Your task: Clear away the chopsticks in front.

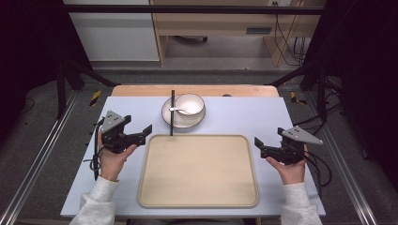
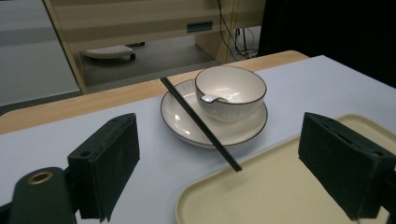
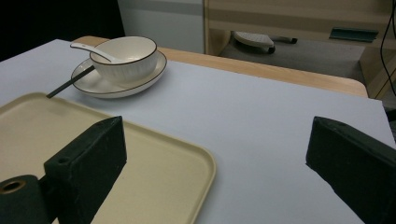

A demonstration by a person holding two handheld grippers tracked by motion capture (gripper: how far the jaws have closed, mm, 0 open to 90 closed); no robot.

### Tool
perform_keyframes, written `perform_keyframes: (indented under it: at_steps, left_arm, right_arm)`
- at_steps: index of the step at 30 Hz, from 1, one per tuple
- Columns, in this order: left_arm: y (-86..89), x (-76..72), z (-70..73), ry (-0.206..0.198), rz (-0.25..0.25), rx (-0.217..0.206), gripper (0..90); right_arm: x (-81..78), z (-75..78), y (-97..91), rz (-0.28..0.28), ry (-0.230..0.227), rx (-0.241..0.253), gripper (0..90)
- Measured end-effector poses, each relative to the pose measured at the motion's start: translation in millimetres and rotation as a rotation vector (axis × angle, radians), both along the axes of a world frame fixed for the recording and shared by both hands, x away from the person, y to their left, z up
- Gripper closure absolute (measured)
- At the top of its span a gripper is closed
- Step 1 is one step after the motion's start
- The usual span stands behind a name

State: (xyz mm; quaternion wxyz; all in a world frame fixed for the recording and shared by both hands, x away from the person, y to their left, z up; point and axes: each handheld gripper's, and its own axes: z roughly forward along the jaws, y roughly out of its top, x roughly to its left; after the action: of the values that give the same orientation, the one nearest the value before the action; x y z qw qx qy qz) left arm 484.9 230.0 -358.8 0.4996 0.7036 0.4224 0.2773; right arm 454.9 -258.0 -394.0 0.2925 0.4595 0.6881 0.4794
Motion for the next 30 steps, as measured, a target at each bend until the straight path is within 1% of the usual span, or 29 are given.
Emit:
perform_keyframes:
  at_steps: [2, 4, 6, 7, 8, 9, 10, 11, 13, 14, 16, 17, 20, 21, 22, 23, 25, 27, 30]
  left_arm:
    - [-2.5, 2.6, 0.9, -0.002, 0.0, 0.002, 12.6]
    - [-9.2, 11.2, 1.8, 0.002, 0.0, 0.013, 12.7]
    - [-12.8, 17.2, 0.8, 0.01, 0.002, 0.018, 12.7]
    - [-12.8, 17.2, 0.8, 0.01, 0.002, 0.018, 12.7]
    - [-15.7, 22.9, -1.6, 0.014, 0.003, 0.02, 12.8]
    - [-15.7, 22.9, -1.6, 0.014, 0.003, 0.02, 12.9]
    - [-18.2, 28.9, -5.1, 0.021, 0.008, 0.032, 13.0]
    - [-18.9, 32.3, -7.3, 0.029, 0.007, 0.034, 13.1]
    - [-20.0, 38.6, -11.9, 0.044, 0.008, 0.03, 13.1]
    - [-20.0, 38.6, -11.9, 0.044, 0.008, 0.03, 13.2]
    - [-20.7, 46.6, -17.9, 0.063, 0.016, 0.026, 13.3]
    - [-21.5, 53.2, -22.9, 0.074, 0.017, 0.026, 13.9]
    - [-23.4, 61.6, -29.4, 0.084, 0.019, 0.033, 15.1]
    - [-23.4, 61.6, -29.4, 0.084, 0.019, 0.033, 15.7]
    - [-25.0, 67.9, -31.9, 0.092, 0.018, 0.04, 15.9]
    - [-25.0, 67.9, -31.9, 0.092, 0.018, 0.04, 15.9]
    - [-26.0, 76.9, -30.9, 0.098, 0.027, 0.053, 16.0]
    - [-26.0, 81.3, -28.5, 0.097, 0.036, 0.062, 15.9]
    - [-26.4, 85.4, -26.7, 0.097, 0.036, 0.059, 16.3]
  right_arm:
    - [0.2, -0.2, 0.4, -0.002, 0.002, 0.002, 5.3]
    - [0.3, -0.3, 0.5, 0.0, 0.001, 0.001, 5.3]
    - [0.5, -0.5, 0.5, 0.0, 0.001, 0.0, 5.3]
    - [0.5, -0.5, 0.6, 0.0, 0.003, 0.001, 5.3]
    - [0.6, -0.5, 0.6, -0.001, 0.002, 0.0, 5.3]
    - [0.6, -0.5, 0.6, -0.001, 0.002, 0.0, 5.3]
    - [1.1, -0.6, 0.4, -0.002, 0.0, -0.001, 5.3]
    - [1.1, -0.6, 0.4, -0.001, 0.001, -0.001, 5.3]
    - [1.3, -0.8, 0.7, 0.001, 0.003, 0.0, 5.3]
    - [1.3, -0.8, 0.7, 0.001, 0.003, 0.0, 5.3]
    - [1.5, -1.1, 0.8, 0.001, 0.003, -0.003, 5.3]
    - [2.1, -1.6, 1.5, -0.001, 0.005, -0.003, 5.3]
    - [2.6, -2.2, 2.1, -0.001, 0.007, -0.006, 5.4]
    - [2.6, -2.3, 2.4, -0.003, 0.011, -0.008, 5.4]
    - [2.7, -2.5, 2.5, -0.003, 0.011, -0.007, 5.4]
    - [2.7, -2.5, 2.5, -0.003, 0.011, -0.007, 5.4]
    - [3.5, -3.1, 2.6, -0.001, 0.011, -0.009, 5.5]
    - [3.4, -3.3, 3.1, -0.004, 0.014, -0.013, 5.6]
    - [3.5, -3.4, 3.1, -0.003, 0.014, -0.012, 5.7]
